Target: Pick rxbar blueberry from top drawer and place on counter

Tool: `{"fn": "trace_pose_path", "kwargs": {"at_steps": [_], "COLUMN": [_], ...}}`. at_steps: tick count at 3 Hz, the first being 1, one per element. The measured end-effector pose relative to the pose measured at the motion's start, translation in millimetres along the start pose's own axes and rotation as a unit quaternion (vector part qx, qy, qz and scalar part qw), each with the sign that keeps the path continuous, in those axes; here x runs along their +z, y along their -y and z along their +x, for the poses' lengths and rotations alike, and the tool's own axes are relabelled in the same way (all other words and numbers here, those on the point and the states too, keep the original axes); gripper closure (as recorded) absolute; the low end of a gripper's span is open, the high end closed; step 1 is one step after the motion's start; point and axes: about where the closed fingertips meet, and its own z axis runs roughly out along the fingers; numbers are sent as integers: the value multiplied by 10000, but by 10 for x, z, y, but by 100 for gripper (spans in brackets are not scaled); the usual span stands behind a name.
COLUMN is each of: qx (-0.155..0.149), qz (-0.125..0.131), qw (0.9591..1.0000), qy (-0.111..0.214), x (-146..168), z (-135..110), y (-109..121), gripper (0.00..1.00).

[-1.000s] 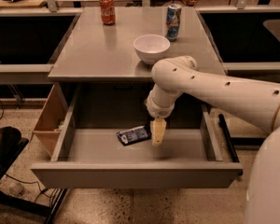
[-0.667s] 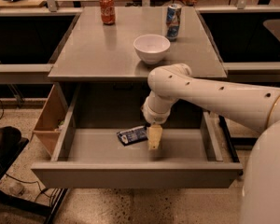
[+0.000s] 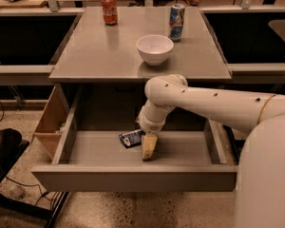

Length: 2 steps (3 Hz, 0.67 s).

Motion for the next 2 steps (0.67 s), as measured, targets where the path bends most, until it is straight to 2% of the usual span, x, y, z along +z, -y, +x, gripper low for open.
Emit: {"fn": "trace_pose_path", "kwargs": {"at_steps": [1, 2], "qx": [26, 25], "qz": [-43, -44], "qw": [10000, 10000], "qy": [64, 64], "x": [54, 55], "z": [-40, -40], "y": [-6, -7], "gripper": [38, 69]}}
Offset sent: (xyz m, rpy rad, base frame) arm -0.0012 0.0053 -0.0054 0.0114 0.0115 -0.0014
